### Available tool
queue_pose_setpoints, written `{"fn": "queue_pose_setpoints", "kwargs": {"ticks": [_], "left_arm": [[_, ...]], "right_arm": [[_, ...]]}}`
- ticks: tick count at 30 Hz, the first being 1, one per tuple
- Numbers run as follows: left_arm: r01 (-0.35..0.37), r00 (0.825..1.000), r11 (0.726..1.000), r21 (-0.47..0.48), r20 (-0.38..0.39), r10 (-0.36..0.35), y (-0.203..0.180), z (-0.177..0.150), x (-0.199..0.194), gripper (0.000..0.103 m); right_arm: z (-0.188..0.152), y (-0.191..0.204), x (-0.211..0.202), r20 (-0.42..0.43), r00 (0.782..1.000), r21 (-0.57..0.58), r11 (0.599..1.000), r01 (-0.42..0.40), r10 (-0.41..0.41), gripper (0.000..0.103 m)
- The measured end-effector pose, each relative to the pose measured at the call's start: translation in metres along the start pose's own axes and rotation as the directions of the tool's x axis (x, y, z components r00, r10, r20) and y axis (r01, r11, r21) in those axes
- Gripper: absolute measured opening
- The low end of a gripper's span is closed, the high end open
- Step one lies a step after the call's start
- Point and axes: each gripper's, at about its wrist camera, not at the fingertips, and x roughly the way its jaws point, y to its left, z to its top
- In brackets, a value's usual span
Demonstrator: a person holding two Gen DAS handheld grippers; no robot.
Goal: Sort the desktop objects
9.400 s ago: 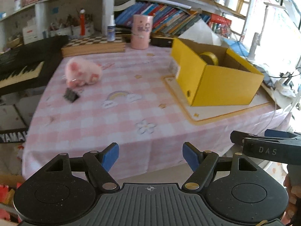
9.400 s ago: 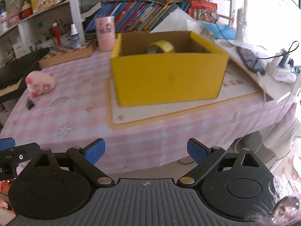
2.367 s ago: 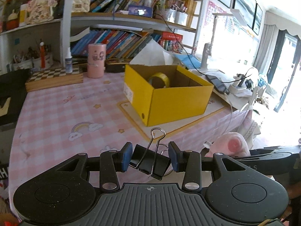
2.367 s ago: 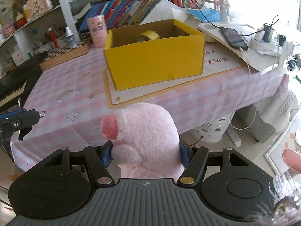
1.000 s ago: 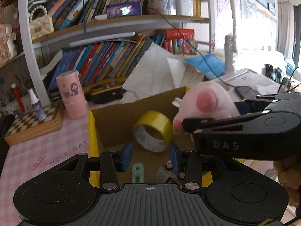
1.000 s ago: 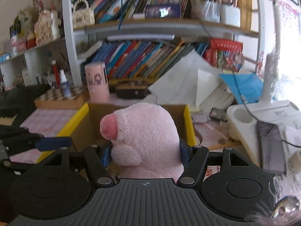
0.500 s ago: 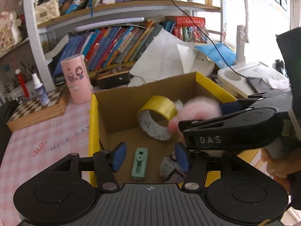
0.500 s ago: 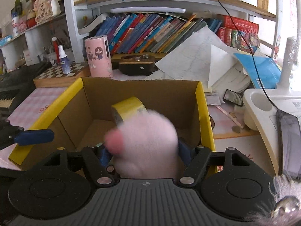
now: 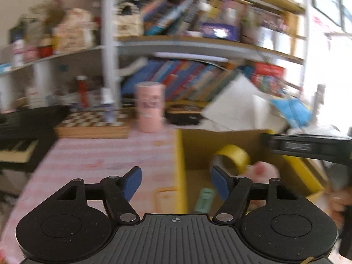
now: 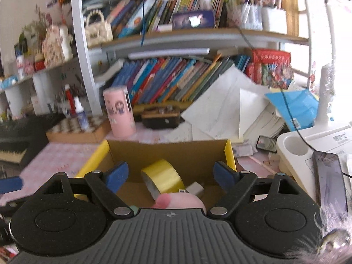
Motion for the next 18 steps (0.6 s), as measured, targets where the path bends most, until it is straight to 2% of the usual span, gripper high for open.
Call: {"fn": "queue_pose_setpoints", "kwargs": {"ticks": [3, 6, 12, 18], "left_arm": [[-0.101, 0.994, 0.994, -0.027, 0.027, 0.102, 0.014, -0.004, -0.015, 0.072], [-0.138, 0.989, 0.990, -0.035, 0.052, 0.139, 0.025, -0.010, -0.030, 0.072], [-0.142, 0.987, 0.989, -0.038, 0.067, 0.145, 0.041, -0.027, -0.057, 0.075], [-0.139, 0.990, 0.988, -0.060, 0.003, 0.140, 0.062, -0.058, -0.081, 0.077]], "right_arm": [[-0.005, 0.011, -0.012, 0.031, 0.999, -0.008, 1.000, 0.021, -0.021, 0.084], [-0.012, 0.023, -0.026, 0.050, 0.998, -0.019, 0.999, 0.036, -0.035, 0.084], [-0.032, 0.047, -0.059, 0.066, 0.997, -0.038, 0.998, 0.053, -0.051, 0.084], [-0.073, 0.072, -0.092, 0.001, 0.997, -0.044, 0.996, 0.072, -0.072, 0.085]]}}
